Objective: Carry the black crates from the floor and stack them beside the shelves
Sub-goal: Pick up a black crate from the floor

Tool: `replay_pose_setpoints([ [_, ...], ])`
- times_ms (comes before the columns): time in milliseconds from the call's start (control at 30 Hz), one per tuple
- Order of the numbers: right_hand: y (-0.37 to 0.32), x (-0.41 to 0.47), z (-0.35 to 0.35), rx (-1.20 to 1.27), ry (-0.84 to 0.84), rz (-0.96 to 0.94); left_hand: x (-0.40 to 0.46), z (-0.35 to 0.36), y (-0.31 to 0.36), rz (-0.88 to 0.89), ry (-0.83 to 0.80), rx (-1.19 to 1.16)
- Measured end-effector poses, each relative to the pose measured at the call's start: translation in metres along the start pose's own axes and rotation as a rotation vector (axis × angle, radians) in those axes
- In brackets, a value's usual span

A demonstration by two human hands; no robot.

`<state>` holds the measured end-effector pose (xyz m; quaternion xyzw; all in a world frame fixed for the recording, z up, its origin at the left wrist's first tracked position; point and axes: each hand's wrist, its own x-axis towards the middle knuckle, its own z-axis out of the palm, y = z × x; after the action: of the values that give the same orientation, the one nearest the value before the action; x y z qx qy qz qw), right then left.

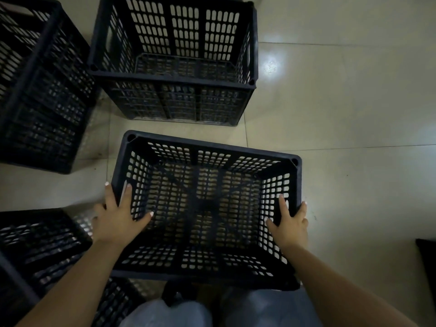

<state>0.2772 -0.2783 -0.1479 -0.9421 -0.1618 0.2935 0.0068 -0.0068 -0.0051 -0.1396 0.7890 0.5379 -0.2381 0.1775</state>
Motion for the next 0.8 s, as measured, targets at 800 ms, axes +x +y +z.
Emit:
replay_pose_setpoints([
  [800, -0.023, -0.117, -0.277, 0.068, -0.022, -0.429, -0.227, -0.217, -0.003, -0.199, 0.089, -0.073],
])
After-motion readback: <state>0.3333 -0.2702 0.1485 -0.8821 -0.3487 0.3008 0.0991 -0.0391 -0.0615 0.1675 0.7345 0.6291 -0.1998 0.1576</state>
